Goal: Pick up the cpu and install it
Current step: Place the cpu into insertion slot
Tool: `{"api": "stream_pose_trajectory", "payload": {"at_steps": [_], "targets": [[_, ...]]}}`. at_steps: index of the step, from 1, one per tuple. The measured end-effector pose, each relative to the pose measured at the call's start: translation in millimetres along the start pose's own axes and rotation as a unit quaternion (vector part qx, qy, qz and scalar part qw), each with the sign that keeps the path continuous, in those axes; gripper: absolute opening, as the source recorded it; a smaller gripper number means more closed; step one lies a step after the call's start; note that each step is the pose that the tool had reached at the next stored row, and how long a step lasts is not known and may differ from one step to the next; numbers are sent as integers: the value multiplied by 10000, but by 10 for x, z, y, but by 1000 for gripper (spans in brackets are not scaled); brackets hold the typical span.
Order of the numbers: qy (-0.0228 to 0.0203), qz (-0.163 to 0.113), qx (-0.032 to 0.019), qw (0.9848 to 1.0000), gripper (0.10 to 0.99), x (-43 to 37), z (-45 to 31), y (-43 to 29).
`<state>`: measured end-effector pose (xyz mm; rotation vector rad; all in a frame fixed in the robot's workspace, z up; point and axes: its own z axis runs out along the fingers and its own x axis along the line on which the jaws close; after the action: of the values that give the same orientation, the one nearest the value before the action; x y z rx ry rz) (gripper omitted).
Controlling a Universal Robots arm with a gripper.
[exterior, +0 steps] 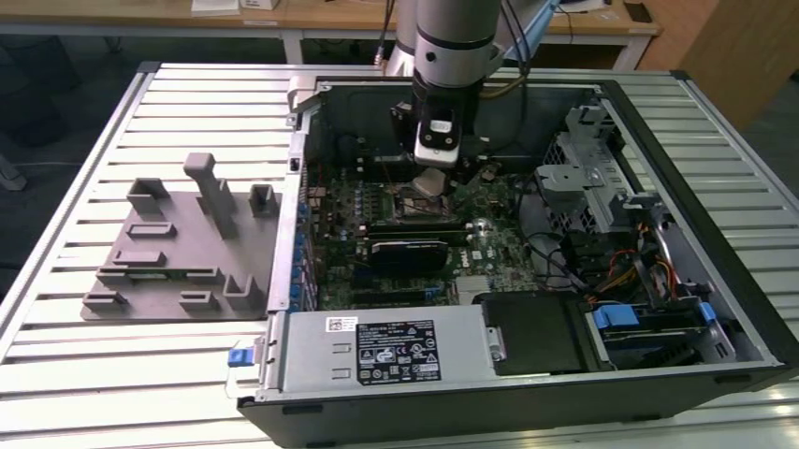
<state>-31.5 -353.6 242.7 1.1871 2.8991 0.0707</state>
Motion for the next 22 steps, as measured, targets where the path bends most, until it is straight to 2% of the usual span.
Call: {"api": "stream_pose_trajectory", "payload": {"at_steps": [6, 11, 17, 20, 22], "targets": [[-21, 464, -4, 9989, 541, 0, 2, 0], [-38, 861, -8, 9963, 541, 0, 5, 0], [-59, 1316, -12, 9913, 541, 0, 7, 0], [-69, 1547, -15, 9879, 541, 0, 9, 0], [-77, 1716, -16, 9851, 541, 0, 10, 0]]}}
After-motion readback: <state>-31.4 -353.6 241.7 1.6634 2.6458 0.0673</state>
